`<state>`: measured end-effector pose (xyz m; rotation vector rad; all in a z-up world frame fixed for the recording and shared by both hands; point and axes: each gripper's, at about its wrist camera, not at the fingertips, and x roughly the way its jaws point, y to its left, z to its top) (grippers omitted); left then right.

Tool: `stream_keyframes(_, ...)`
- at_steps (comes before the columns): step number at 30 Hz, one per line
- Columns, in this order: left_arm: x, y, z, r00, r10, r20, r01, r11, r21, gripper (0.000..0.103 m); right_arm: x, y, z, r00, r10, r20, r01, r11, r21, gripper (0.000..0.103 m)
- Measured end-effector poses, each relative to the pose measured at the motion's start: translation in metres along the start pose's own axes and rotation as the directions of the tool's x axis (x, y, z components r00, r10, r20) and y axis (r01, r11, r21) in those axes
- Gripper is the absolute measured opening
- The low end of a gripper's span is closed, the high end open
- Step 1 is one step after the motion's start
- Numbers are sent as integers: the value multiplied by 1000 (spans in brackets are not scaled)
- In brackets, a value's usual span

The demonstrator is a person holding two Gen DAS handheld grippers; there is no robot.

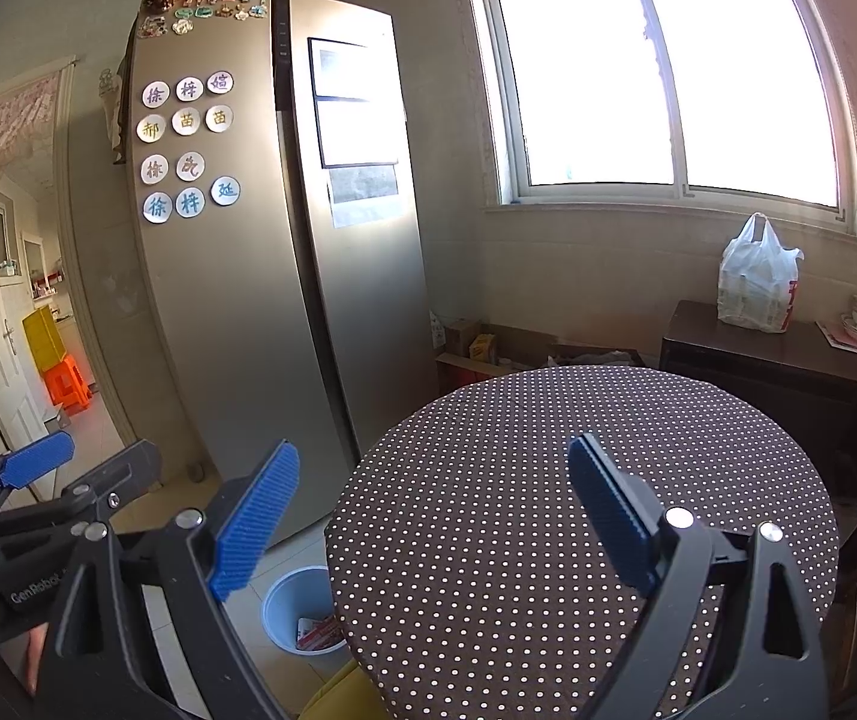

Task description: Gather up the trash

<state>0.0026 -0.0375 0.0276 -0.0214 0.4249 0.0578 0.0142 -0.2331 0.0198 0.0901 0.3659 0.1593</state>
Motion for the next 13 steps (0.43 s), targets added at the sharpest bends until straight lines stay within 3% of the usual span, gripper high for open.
stream_keyframes(13,4,-4,-1,1000,0,-9,1,1000,17,92,-1,-6,-5,1000,-11,-4,11,1000,12,90)
